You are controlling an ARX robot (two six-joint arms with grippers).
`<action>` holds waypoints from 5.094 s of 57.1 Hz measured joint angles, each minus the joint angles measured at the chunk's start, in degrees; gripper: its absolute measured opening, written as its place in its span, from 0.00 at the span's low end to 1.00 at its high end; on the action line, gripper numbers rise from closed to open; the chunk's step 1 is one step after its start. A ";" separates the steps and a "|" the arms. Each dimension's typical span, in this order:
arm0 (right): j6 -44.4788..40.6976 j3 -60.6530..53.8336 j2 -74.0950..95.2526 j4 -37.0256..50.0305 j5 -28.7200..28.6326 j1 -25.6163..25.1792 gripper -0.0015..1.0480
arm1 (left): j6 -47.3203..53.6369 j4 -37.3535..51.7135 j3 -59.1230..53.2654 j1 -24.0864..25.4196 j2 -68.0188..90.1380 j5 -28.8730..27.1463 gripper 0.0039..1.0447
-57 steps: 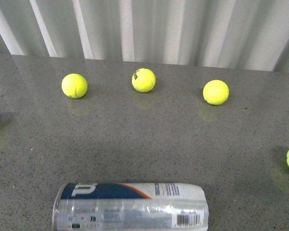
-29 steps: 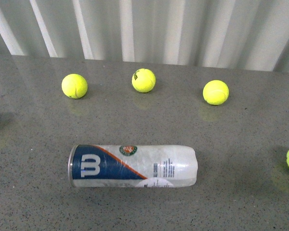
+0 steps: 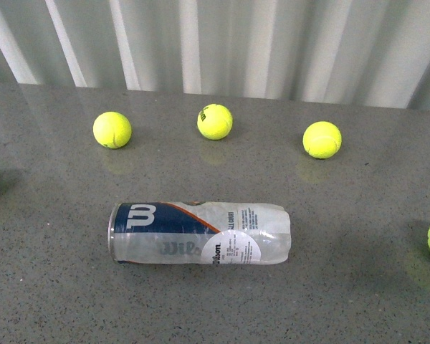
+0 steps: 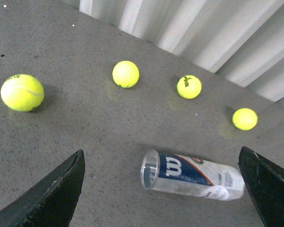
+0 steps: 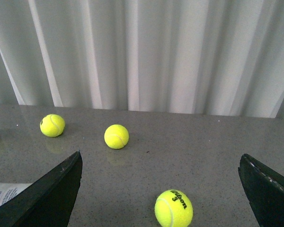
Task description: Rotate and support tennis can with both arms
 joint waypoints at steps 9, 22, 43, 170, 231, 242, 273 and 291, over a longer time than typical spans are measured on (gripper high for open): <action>0.00 0.00 0.00 0.00 0.02 0.00 0.93 | 11.32 7.21 6.49 1.84 21.66 -0.74 0.94; 0.00 0.00 0.00 0.00 0.02 0.00 0.93 | 16.68 5.03 11.43 3.54 38.45 6.12 0.94; 0.00 0.00 0.00 0.00 0.02 0.00 0.93 | 4.66 7.58 6.95 6.03 49.20 28.20 0.94; 0.00 0.00 0.00 0.00 0.02 0.00 0.93 | -17.81 44.65 1.25 -12.98 65.20 20.28 0.94; 0.00 0.00 0.00 0.00 0.02 0.00 0.93 | -21.24 51.45 -1.38 -14.67 66.77 19.12 0.26; 0.00 0.00 0.00 0.00 0.02 0.00 0.93 | -18.27 50.38 -1.44 -12.68 66.16 19.21 0.68; 0.00 0.00 0.00 0.00 0.02 0.00 0.93 | -31.58 62.99 -3.48 -22.27 68.13 17.92 0.94; 0.00 0.00 0.00 0.00 0.02 0.00 0.93 | -44.68 71.84 -6.08 -34.10 69.66 11.04 0.44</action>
